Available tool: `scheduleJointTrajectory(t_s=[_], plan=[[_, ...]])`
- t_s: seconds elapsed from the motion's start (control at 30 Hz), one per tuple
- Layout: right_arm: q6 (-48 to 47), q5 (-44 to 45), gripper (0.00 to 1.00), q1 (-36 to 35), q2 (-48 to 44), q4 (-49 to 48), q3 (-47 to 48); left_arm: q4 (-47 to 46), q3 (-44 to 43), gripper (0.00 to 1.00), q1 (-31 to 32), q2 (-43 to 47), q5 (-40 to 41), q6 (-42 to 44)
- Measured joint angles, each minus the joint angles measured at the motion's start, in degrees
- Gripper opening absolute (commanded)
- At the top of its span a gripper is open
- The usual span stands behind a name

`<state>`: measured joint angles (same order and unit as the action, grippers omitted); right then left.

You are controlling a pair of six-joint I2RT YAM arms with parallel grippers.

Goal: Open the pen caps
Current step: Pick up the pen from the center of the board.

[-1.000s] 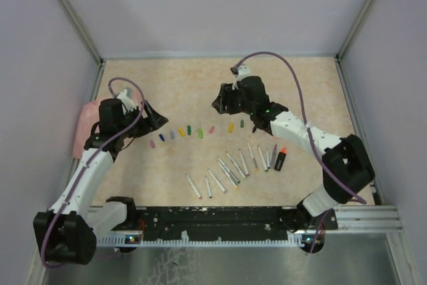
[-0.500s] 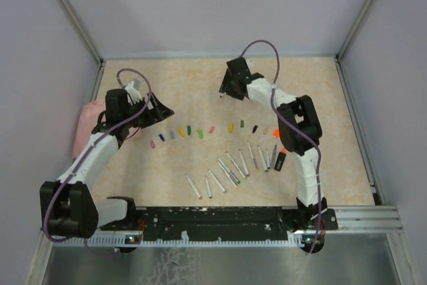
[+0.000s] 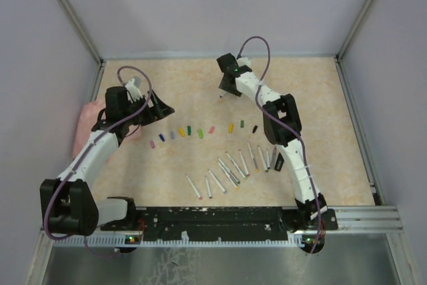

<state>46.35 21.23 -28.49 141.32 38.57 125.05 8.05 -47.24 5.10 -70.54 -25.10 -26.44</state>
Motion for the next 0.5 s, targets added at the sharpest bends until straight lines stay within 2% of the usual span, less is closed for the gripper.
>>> scheduleJointTrajectory(t_s=[0.17, 0.37, 0.5], plan=[[-0.3, 0.9, 0.44, -0.2, 1.4, 1.1, 1.1, 0.2, -0.1, 0.87, 0.0, -0.4, 0.0, 0.5], [-1.8, 1.4, 0.21, -0.3, 1.3, 1.1, 0.3, 0.2, -0.1, 0.87, 0.0, -0.4, 0.0, 0.7], [-3.6, 1.6, 0.12, -0.3, -2.4, -3.4, -7.2, 0.1, -0.1, 0.87, 0.0, -0.2, -0.2, 0.4]])
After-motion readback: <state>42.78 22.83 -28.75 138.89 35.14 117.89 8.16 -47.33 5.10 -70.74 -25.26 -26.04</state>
